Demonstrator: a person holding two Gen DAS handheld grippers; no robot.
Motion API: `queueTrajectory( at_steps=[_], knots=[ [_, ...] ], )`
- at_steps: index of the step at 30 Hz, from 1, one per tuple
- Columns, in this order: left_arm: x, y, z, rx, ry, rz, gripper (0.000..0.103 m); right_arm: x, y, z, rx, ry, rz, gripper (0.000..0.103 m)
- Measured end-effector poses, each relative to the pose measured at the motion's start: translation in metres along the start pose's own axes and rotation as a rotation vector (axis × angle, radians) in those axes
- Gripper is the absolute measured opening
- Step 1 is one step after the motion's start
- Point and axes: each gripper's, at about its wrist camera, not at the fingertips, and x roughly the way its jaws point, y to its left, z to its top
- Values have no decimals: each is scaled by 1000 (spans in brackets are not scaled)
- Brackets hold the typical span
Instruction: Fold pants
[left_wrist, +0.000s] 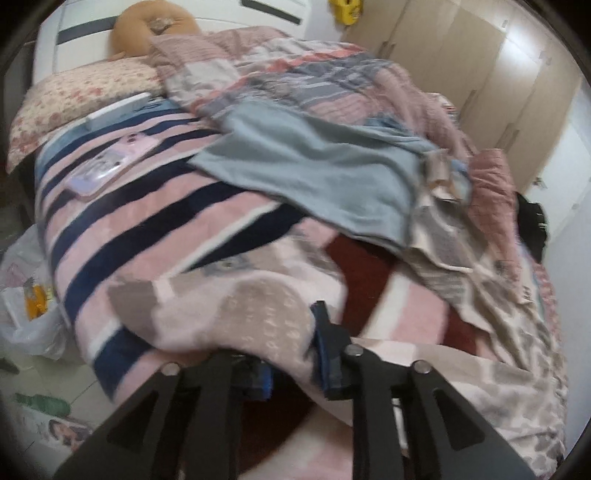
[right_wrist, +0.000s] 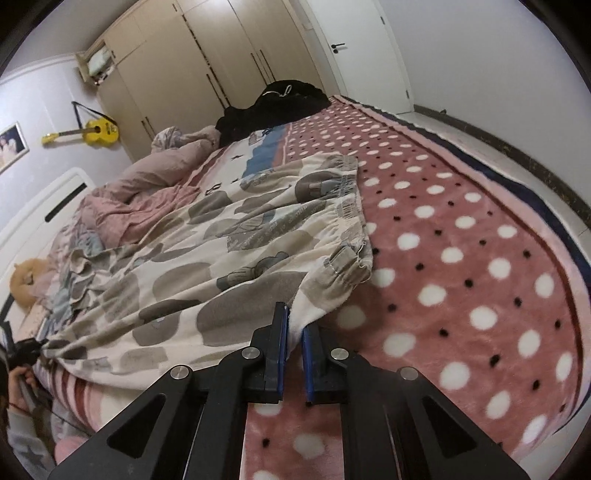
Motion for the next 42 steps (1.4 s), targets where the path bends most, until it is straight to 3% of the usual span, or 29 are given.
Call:
queueTrajectory(
  at_steps=[1, 3, 8, 11, 12, 15, 17, 21, 25, 29, 31, 34, 37, 40, 41, 42],
  knots=[
    [2, 5, 0, -8, 2, 44, 29, 0, -2, -1, 6, 4, 1, 2],
    [2, 14, -1, -21, -11, 132, 57, -1, -6, -4, 15, 20, -14, 2],
    [-13, 27, 10, -7, -49, 224, 58, 5, -9, -18, -23, 83, -31, 5],
    [-32, 21, 24, 16, -129, 342, 72, 5, -11, -18, -18, 84, -31, 6],
    [-40, 15, 29, 25, -162, 322, 72, 5, -11, -17, -9, 83, -31, 7],
    [-48, -17, 38, 108, -175, 167, 74, 3, -11, -12, -17, 66, -51, 17],
    [-44, -56, 38, 234, -171, 86, 80, 4, -8, -9, -33, 64, -61, 17],
    [-18, -138, 23, 521, -163, 36, 84, 7, -6, -5, -30, 67, -40, 21],
    [22, -204, 0, 748, -122, 33, 84, 8, -6, -3, -26, 66, -35, 22],
    [61, -228, -4, 827, -127, 172, 83, 8, -10, 0, -21, 68, -38, 22],
    [73, -230, -2, 827, -126, 199, 82, 9, -11, 0, -20, 70, -37, 22],
    [79, -229, 1, 822, -102, 158, 73, 12, -12, 2, -25, 76, -38, 22],
    [87, -232, 2, 833, -133, 218, 63, 17, -11, 3, -22, 77, -35, 22],
    [98, -232, 14, 779, -107, 229, 32, 21, -10, 5, -14, 75, -32, 22],
    [100, -229, 16, 759, -91, 230, 9, 21, -9, 5, -13, 74, -32, 22],
    [100, -224, 22, 717, -80, 231, 2, 21, -9, 4, -13, 73, -33, 22]
  ],
)
